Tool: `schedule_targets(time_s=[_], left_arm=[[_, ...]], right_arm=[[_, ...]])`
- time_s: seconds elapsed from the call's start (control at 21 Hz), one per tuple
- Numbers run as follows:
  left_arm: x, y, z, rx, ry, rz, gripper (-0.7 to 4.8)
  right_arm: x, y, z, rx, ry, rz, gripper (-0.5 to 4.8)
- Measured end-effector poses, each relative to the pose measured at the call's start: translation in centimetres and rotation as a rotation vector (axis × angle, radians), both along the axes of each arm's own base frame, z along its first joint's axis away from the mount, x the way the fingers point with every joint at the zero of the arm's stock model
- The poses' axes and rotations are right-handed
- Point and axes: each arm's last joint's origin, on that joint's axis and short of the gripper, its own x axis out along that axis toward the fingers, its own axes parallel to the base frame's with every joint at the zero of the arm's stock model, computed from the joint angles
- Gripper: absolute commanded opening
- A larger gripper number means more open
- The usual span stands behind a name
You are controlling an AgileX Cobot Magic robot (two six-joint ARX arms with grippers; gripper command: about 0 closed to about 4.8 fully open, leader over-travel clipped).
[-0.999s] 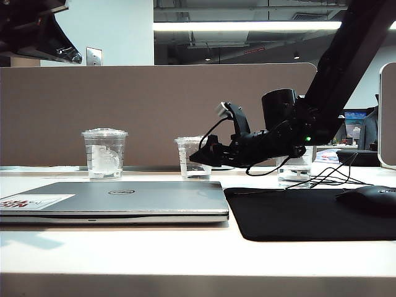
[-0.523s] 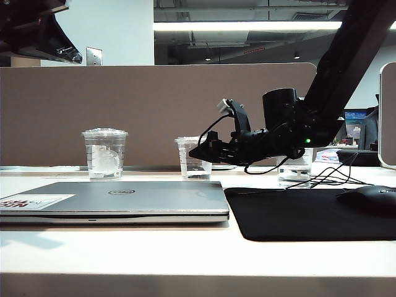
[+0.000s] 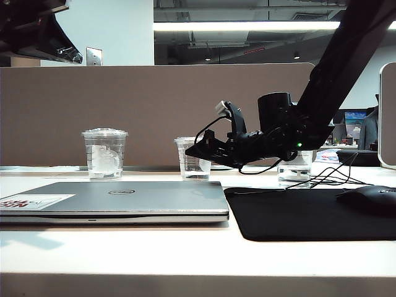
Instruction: Pick up the coffee cup on the middle and place it on the right side of the laptop.
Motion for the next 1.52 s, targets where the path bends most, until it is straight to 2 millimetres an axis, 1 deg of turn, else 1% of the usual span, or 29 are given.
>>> schedule_targets(time_s=[0.29,0.52,0.71,0.95,1.43,1.52], left_arm=[[0.0,0.0,0.0,0.0,0.0,0.0,-0.05],[0.0,0.0,0.0,0.0,-0.001,0.0,-0.05],[0.0,0.0,0.0,0.0,0.0,0.0,-0.05],[0.0,0.0,0.0,0.0,0.0,0.0,-0.05],[0.0,0.0,0.0,0.0,0.0,0.0,-0.05],[0.0,0.0,0.0,0.0,0.0,0.0,-0.05]], right_arm=[[-0.1,0.1,-0.5,0.006,0.006,0.046,4.79],[-0.1,0.2,-1.3,0.001,0.029,0.05,4.79],[-0.1,0.4,-1.2,0.003,0.022,0.053,4.79],[-0.4,1.2,-1.2,0.003,0.02,0.065,4.79],[-0.3,1.2,-1.2,0.013,0.04,0.029,4.78],[-0.3,1.2,-1.2,0.014,0.042,0.028,4.38]])
